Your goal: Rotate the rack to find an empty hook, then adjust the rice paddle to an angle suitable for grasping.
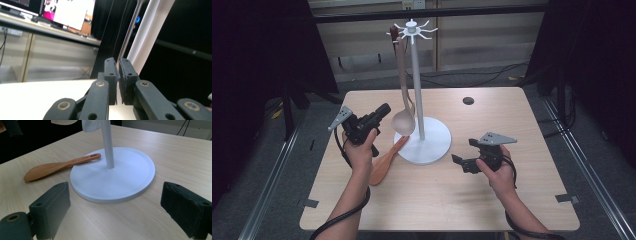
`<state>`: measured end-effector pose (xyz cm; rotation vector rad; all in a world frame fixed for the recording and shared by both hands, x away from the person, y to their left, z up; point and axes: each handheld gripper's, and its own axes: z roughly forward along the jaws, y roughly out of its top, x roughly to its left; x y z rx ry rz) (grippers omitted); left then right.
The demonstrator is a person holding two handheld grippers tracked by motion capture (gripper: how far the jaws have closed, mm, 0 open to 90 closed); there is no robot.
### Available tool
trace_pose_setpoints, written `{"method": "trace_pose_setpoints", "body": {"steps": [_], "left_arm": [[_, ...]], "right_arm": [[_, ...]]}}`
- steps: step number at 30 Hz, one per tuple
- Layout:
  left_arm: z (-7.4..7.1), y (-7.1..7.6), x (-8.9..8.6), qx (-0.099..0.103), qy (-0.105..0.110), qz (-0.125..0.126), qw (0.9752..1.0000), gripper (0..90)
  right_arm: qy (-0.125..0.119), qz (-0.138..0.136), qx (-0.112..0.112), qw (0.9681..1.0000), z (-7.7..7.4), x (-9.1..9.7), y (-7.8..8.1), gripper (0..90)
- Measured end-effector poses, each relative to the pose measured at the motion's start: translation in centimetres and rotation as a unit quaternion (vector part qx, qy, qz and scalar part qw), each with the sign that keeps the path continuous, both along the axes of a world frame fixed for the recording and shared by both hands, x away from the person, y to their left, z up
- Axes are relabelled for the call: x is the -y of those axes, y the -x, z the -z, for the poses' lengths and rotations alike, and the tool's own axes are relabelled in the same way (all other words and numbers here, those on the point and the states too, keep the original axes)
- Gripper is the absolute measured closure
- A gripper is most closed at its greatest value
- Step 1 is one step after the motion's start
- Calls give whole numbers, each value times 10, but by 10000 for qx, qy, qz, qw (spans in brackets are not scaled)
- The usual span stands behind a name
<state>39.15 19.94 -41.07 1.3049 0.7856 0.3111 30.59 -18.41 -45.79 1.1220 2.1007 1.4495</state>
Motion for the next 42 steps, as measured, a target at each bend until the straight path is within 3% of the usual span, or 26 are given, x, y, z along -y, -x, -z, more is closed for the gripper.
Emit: {"method": "trace_pose_setpoints", "body": {"steps": [1,13,14,17,19,20,25,28,29,30,31,33,34,40,41,42], "left_arm": [[3,0,-1,-56,-120,45,9999,845],[27,5,-2,-345,-474,83,9982,767],[28,5,-4,-337,-614,129,9975,752],[34,6,-2,-474,-701,24,9964,714],[36,7,1,-586,-578,-48,9966,702],[38,7,-2,-567,-756,17,9955,696],[41,8,-4,-577,-804,-23,9951,662],[39,10,-6,-567,-964,-27,9937,648],[39,10,-5,-569,-791,-42,9952,638],[39,10,-7,-553,-864,2,9947,632],[39,11,-7,-572,-707,-64,9958,624],[38,13,-10,-491,-640,-21,9967,613],[38,14,-12,-449,-712,4,9965,611],[37,18,-21,-468,-601,-157,9970,596],[38,19,-24,-491,-743,-169,9959,595],[39,19,-25,-503,-718,-241,9959,589]], "right_arm": [[-3,5,-13,10000,0,0,0,88],[-12,31,-20,10000,0,1,0,89],[-10,32,-19,10000,0,1,0,88],[-3,18,-19,10000,0,1,0,88],[-14,20,-25,10000,0,1,0,88],[5,7,-15,10000,0,1,0,88],[-34,30,-7,10000,-1,1,0,88],[-32,30,-31,10000,-1,1,1,88],[-28,28,-29,10000,-1,1,1,88],[-34,27,-10,10000,-1,1,1,88],[-34,10,-9,10000,-1,1,1,88],[-22,5,-5,10000,-1,1,1,88],[-23,0,1,10000,-1,1,1,88],[-20,-5,12,10000,-2,0,1,88],[-33,-15,11,10000,-2,0,1,88],[-22,-4,18,10000,-3,1,1,88]]}}
